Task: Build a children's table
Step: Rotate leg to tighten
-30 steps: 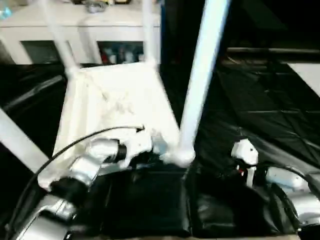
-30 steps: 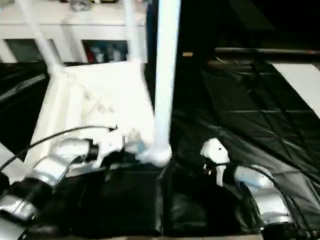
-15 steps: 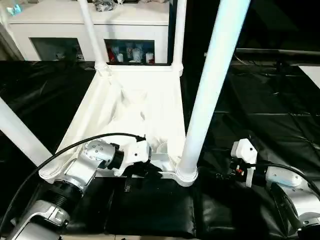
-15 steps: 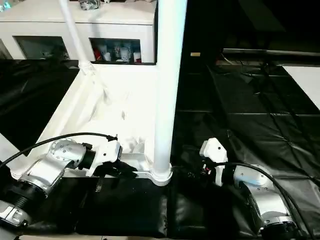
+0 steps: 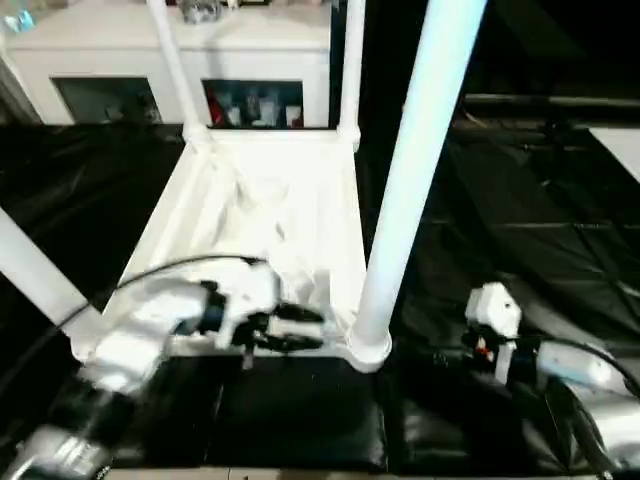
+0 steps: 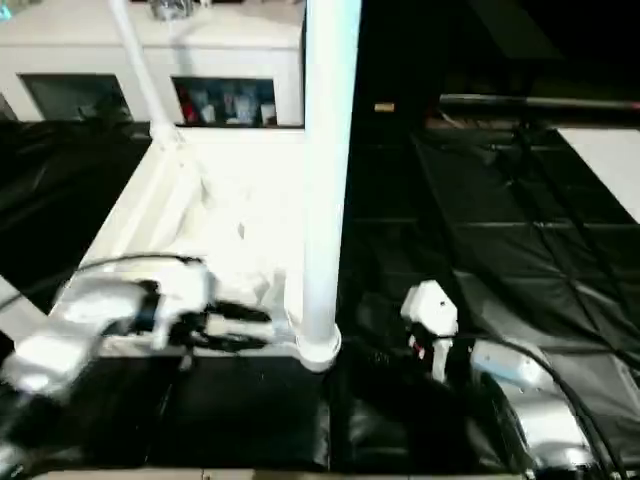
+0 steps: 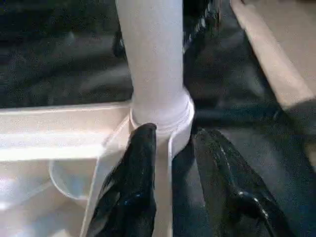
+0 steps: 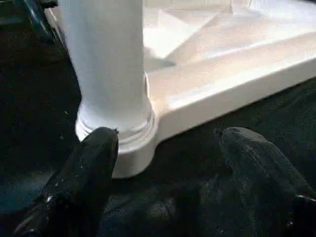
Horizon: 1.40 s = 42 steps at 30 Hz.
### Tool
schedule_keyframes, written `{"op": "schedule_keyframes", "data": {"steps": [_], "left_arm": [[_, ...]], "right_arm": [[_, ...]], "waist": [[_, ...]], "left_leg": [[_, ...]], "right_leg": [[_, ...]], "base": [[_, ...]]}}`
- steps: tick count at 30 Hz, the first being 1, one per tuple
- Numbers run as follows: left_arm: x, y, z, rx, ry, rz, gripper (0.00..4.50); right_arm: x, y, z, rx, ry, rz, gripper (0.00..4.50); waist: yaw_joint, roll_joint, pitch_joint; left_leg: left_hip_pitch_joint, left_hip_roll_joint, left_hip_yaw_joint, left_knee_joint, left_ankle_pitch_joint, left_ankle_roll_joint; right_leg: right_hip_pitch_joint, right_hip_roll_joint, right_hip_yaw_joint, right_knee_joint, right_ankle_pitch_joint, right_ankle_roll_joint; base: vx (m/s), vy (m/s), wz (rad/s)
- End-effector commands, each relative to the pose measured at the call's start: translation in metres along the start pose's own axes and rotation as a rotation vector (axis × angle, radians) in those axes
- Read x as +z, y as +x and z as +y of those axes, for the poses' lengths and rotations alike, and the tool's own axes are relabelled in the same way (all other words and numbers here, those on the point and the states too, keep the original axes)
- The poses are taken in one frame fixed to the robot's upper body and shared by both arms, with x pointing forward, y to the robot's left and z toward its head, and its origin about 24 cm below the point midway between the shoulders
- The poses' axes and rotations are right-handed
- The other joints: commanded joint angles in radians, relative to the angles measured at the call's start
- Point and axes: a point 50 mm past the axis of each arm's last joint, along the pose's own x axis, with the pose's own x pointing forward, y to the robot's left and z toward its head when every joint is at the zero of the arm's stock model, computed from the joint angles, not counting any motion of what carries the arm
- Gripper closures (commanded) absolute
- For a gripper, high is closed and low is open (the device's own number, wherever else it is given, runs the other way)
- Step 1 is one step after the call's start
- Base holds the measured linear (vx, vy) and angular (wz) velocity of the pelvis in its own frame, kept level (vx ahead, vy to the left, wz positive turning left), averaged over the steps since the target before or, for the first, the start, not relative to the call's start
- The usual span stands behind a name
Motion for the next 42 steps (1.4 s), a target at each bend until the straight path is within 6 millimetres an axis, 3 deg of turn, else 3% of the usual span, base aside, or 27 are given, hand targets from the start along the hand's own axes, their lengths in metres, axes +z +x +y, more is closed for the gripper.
{"op": "schedule_keyframes", "data": {"steps": [1, 3, 4, 6, 7, 8, 9, 10, 12, 14, 15, 18, 21, 24, 25, 26, 27, 28, 33, 35, 36, 37, 38, 39, 40, 41, 42], "left_arm": [[0.018, -0.014, -0.007, 0.103, -0.033, -0.114, 3.06], [0.023, -0.023, -0.020, 0.204, -0.087, -0.208, 3.06], [0.020, -0.024, -0.030, 0.316, -0.118, -0.263, 3.06], [0.015, -0.023, -0.039, 0.412, -0.142, -0.301, 3.06], [0.011, -0.023, -0.046, 0.479, -0.161, -0.318, 3.06], [0.004, -0.023, -0.054, 0.565, -0.174, -0.315, 3.06], [0.004, -0.023, -0.054, 0.565, -0.174, -0.315, 3.06], [0.000, -0.023, -0.059, 0.611, -0.180, -0.306, 3.06], [-0.006, -0.023, -0.066, 0.693, -0.178, -0.291, 2.89], [-0.010, -0.026, -0.075, 0.837, -0.173, -0.307, 2.72], [-0.012, -0.031, -0.078, 0.933, -0.132, -0.319, 2.58], [-0.013, -0.047, -0.081, 1.153, -0.081, -0.331, 2.29], [-0.011, -0.052, -0.086, 1.246, -0.081, -0.332, 2.03], [-0.013, -0.044, -0.086, 1.280, -0.158, -0.295, 1.76], [-0.013, -0.041, -0.085, 1.283, -0.167, -0.279, 1.71], [-0.014, -0.038, -0.084, 1.288, -0.172, -0.259, 1.63], [-0.015, -0.036, -0.083, 1.303, -0.181, -0.256, 1.44], [-0.015, -0.036, -0.083, 1.303, -0.181, -0.256, 1.44], [-0.017, -0.032, -0.079, 1.346, -0.189, -0.269, 1.44], [-0.012, -0.028, -0.076, 1.341, -0.181, -0.276, 1.44], [-0.010, -0.028, -0.074, 1.337, -0.176, -0.277, 1.44], [-0.010, -0.028, -0.072, 1.334, -0.173, -0.264, 1.44], [-0.009, -0.027, -0.070, 1.335, -0.171, -0.255, 1.44], [-0.010, -0.027, -0.069, 1.335, -0.171, -0.252, 1.44], [-0.011, -0.026, -0.063, 1.331, -0.166, -0.233, 1.44], [-0.012, -0.025, -0.061, 1.328, -0.167, -0.229, 1.44], [-0.012, -0.024, -0.059, 1.327, -0.169, -0.228, 1.44]], "right_arm": [[0.016, -0.010, 0.004, -0.050, 0.028, -0.083, 0.89], [0.025, -0.014, 0.013, -0.095, 0.060, -0.138, 0.89], [0.028, -0.016, 0.020, -0.139, 0.055, -0.151, 0.89], [0.029, -0.016, 0.025, -0.190, 0.054, -0.157, 0.89], [0.029, -0.015, 0.029, -0.221, 0.060, -0.159, 0.89], [0.028, -0.014, 0.035, -0.241, 0.053, -0.156, 0.89], [0.028, -0.014, 0.035, -0.241, 0.053, -0.156, 0.89], [0.027, -0.014, 0.039, -0.247, 0.048, -0.153, 0.89], [0.026, -0.012, 0.041, -0.287, 0.070, -0.175, 0.89], [0.024, -0.009, 0.045, -0.329, 0.124, -0.209, 0.89], [0.023, -0.008, 0.045, -0.344, 0.148, -0.224, 0.62], [0.025, -0.007, 0.044, -0.364, 0.187, -0.250, 0.43], [0.026, -0.006, 0.046, -0.377, 0.199, -0.240, 0.13], [0.021, -0.002, 0.047, -0.409, 0.192, -0.214, 0.01], [0.021, -0.001, 0.048, -0.414, 0.194, -0.212, 0.00], [0.021, -0.001, 0.048, -0.419, 0.196, -0.211, 0.00], [0.021, -0.001, 0.048, -0.425, 0.202, -0.204, 0.00], [0.021, -0.001, 0.048, -0.425, 0.202, -0.204, 0.00], [0.020, -0.002, 0.045, -0.466, 0.205, -0.185, 0.00], [0.022, -0.004, 0.040, -0.490, 0.209, -0.187, 0.00], [0.023, -0.003, 0.039, -0.500, 0.207, -0.191, 0.00], [0.023, -0.003, 0.039, -0.513, 0.209, -0.194, 0.00], [0.023, -0.003, 0.037, -0.525, 0.210, -0.195, 0.00], [0.023, -0.003, 0.037, -0.530, 0.210, -0.194, 0.00], [0.020, -0.002, 0.034, -0.563, 0.209, -0.185, 0.00], [0.018, -0.002, 0.033, -0.576, 0.194, -0.173, 0.00], [0.018, -0.002, 0.032, -0.579, 0.186, -0.167, 0.00]], "waist": [[-0.003, -0.005, -0.048], [-0.008, -0.004, -0.047], [-0.012, 0.005, -0.041], [-0.020, -0.001, -0.036], [-0.023, 0.004, -0.030], [-0.027, 0.003, -0.027], [-0.031, -0.003, -0.022], [-0.033, 0.001, -0.023], [-0.042, -0.003, -0.020], [-0.043, -0.008, -0.016], [-0.046, -0.009, -0.015], [-0.042, -0.008, -0.016], [-0.042, -0.013, -0.013], [-0.041, -0.012, -0.012], [-0.042, -0.019, -0.012], [-0.038, -0.015, -0.013], [-0.039, -0.018, -0.012], [-0.037, -0.015, -0.014], [-0.038, -0.017, -0.018], [-0.038, -0.011, -0.024], [-0.037, -0.007, -0.035], [-0.039, -0.006, -0.047], [-0.038, -0.006, -0.053], [-0.037, 0.004, -0.051], [-0.035, 0.024, -0.042], [-0.037, 0.024, -0.031], [-0.041, 0.027, -0.011]], "left_leg": [[0.002, 0.041, -0.006, -0.070, -0.211, 0.061], [0.000, 0.041, -0.006, -0.071, -0.213, 0.065], [-0.003, 0.041, -0.007, -0.075, -0.244, 0.063], [-0.005, 0.039, -0.005, -0.076, -0.275, 0.058], [-0.001, 0.033, -0.006, -0.079, -0.332, 0.040], [-0.003, 0.037, -0.008, -0.080, -0.343, 0.031], [-0.003, 0.034, -0.009, -0.085, -0.376, 0.023], [0.007, 0.029, -0.013, -0.084, -0.412, 0.012], [0.001, 0.032, -0.017, -0.087, -0.408, 0.007], [0.002, 0.030, -0.020, -0.088, -0.437, 0.009], [-0.003, 0.029, -0.024, -0.090, -0.434, 0.009], [0.003, 0.028, -0.027, -0.087, -0.460, 0.002], [-0.003, 0.028, -0.029, -0.090, -0.465, 0.003], [-0.005, 0.029, -0.028, -0.090, -0.453, 0.000], [-0.005, 0.029, -0.028, -0.090, -0.448, 0.002], [-0.001, 0.030, -0.027, -0.089, -0.441, 0.001], [-0.003, 0.032, -0.026, -0.090, -0.426, 0.003], [-0.008, 0.032, -0.027, -0.091, -0.408, 0.003], [-0.014, 0.033, -0.022, -0.086, -0.333, 0.015], [-0.028, 0.030, -0.021, -0.072, -0.170, 0.040], [-0.035, 0.019, -0.017, -0.049, 0.016, 0.095], [-0.040, 0.008, -0.014, -0.031, 0.132, 0.151], [-0.042, 0.004, -0.014, -0.023, 0.169, 0.179], [-0.052, 0.004, -0.013, -0.020, 0.173, 0.224], [-0.053, 0.011, -0.011, -0.029, 0.045, 0.236], [-0.048, 0.014, -0.009, -0.041, -0.113, 0.215], [-0.026, 0.020, -0.012, -0.060, -0.400, 0.119]], "right_leg": [[0.044, -0.046, 0.040, -0.053, -0.167, -0.238], [0.045, -0.041, 0.039, -0.049, -0.143, -0.243], [0.041, -0.040, 0.039, -0.056, -0.176, -0.234], [0.038, -0.037, 0.037, -0.067, -0.226, -0.214], [0.029, -0.037, 0.035, -0.084, -0.376, -0.161], [0.027, -0.037, 0.038, -0.089, -0.397, -0.146], [0.024, -0.036, 0.037, -0.099, -0.461, -0.107], [0.016, -0.036, 0.037, -0.107, -0.536, -0.071], [0.018, -0.035, 0.037, -0.111, -0.514, -0.055], [0.012, -0.036, 0.036, -0.119, -0.578, -0.029], [0.015, -0.038, 0.034, -0.122, -0.589, -0.022], [0.008, -0.036, 0.035, -0.125, -0.597, -0.003], [0.009, -0.034, 0.035, -0.121, -0.581, 0.007], [0.008, -0.034, 0.038, -0.117, -0.556, 0.005], [0.007, -0.032, 0.038, -0.117, -0.553, 0.007], [0.005, -0.032, 0.041, -0.116, -0.536, 0.005], [0.007, -0.031, 0.043, -0.113, -0.501, -0.003], [0.014, -0.031, 0.043, -0.107, -0.470, -0.010], [0.021, -0.030, 0.045, -0.094, -0.320, -0.045], [0.020, -0.022, 0.043, -0.080, -0.090, -0.092], [0.018, -0.013, 0.034, -0.056, 0.158, -0.142], [0.013, -0.008, 0.026, -0.040, 0.314, -0.175], [0.011, -0.007, 0.023, -0.034, 0.360, -0.191], [0.001, -0.006, 0.016, -0.040, 0.350, -0.212], [-0.006, -0.007, 0.009, -0.061, 0.189, -0.213], [-0.002, -0.014, 0.007, -0.075, 0.004, -0.205], [0.000, -0.021, 0.004, -0.098, -0.398, -0.139]], "base": [[0.000, 0.000, 0.00], [0.000, 0.000, 0.00], [0.000, 0.000, 0.00], [0.000, 0.000, 0.00], [0.000, 0.000, 0.00], [0.000, 0.000, 0.00], [0.000, 0.000, 0.00], [0.000, 0.000, 0.00], [0.000, 0.000, 0.00], [0.000, 0.000, 0.00], [0.000, 0.000, 0.00], [0.000, 0.000, 0.00], [0.000, 0.000, 0.00], [0.000, 0.000, 0.00], [0.000, 0.000, 0.00], [0.000, 0.000, 0.00], [0.000, 0.000, 0.00], [0.000, 0.000, 0.00], [0.000, 0.000, 0.00], [0.000, 0.000, 0.00], [0.000, 0.000, 0.00], [0.000, 0.000, 0.00], [0.000, 0.000, 0.00], [0.000, 0.000, 0.00], [0.000, 0.000, 0.00], [-0.068, 0.008, 0.03], [-0.076, 0.012, 0.01]]}}
